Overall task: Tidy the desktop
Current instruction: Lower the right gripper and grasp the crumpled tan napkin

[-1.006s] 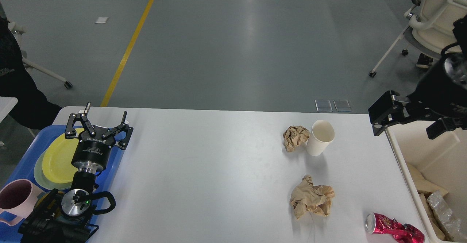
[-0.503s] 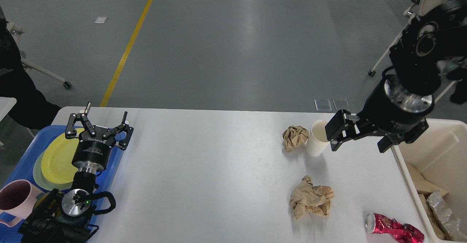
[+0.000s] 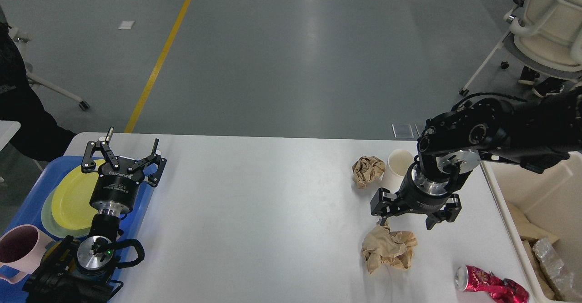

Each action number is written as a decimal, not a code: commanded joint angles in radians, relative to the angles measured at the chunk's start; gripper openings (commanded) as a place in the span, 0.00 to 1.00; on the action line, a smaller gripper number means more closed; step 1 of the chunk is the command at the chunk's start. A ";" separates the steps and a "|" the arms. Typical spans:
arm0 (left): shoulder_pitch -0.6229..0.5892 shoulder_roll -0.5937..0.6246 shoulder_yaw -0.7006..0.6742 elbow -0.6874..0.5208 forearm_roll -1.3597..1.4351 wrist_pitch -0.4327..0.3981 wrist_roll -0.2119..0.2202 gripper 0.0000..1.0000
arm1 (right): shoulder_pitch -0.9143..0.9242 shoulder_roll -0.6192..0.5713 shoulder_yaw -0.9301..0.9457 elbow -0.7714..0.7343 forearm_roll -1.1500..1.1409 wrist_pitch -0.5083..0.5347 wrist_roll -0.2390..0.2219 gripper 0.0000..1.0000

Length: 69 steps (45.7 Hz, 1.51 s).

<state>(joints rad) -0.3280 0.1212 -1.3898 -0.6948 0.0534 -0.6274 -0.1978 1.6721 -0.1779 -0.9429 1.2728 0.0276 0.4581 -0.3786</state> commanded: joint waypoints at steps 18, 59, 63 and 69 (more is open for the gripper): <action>0.000 0.000 0.000 0.000 0.000 0.000 0.000 0.96 | -0.362 0.153 0.041 -0.342 -0.002 -0.102 0.000 0.98; 0.000 0.000 0.000 -0.002 0.000 0.000 0.000 0.96 | -0.374 0.149 0.050 -0.317 0.018 -0.124 0.010 0.00; 0.000 0.000 0.000 -0.002 0.000 0.000 0.000 0.96 | -0.362 0.143 0.050 -0.314 0.057 -0.118 0.012 0.00; 0.000 0.000 0.000 -0.002 0.000 0.000 0.000 0.96 | -0.290 0.112 0.039 -0.274 0.087 -0.073 0.004 0.00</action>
<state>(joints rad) -0.3282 0.1212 -1.3899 -0.6951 0.0532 -0.6274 -0.1978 1.3221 -0.0396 -0.8929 0.9648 0.0909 0.3457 -0.3670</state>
